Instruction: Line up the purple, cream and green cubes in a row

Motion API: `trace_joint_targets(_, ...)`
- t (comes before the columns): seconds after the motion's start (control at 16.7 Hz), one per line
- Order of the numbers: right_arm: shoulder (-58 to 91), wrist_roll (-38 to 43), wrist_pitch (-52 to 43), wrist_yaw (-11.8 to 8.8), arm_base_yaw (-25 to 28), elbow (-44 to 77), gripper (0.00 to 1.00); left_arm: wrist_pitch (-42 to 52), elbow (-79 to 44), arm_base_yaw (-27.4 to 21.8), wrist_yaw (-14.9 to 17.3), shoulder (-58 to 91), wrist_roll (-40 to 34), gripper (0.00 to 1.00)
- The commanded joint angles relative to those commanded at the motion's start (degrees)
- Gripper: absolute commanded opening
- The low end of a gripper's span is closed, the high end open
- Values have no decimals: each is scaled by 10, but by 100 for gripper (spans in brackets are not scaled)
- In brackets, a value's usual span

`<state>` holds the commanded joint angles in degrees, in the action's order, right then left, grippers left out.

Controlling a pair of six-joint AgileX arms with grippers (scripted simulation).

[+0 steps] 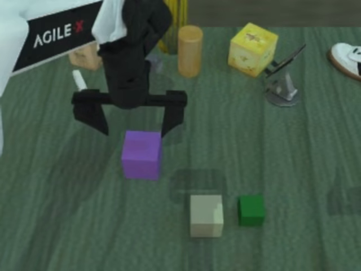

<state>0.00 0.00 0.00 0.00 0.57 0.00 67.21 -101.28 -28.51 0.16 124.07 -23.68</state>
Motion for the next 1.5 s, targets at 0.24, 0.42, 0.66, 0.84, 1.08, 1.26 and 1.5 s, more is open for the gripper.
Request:
trace_joint_targets(0.24,0,0,0,0,0,0,100,-1,0,3,0,0,0,100)
trace_joint_targets(0.42,0,0,0,0,0,0,100,-24,18,2,0,8,2,100)
trace_joint_targets(0.66,0,0,0,0,0,0,100,-122,75,1,0,41,2,100)
trace_joint_targets(0.84,0,0,0,0,0,0,100,-169,107,1,1,61,2,100)
trace_joint_targets(1.08,0,0,0,0,0,0,100,-173,110,1,1,63,2,100)
trace_joint_targets(1.26,0,0,0,0,0,0,100,-173,110,1,1,63,2,77)
trace_joint_targets(1.5,0,0,0,0,0,0,100,-173,110,1,1,63,2,47)
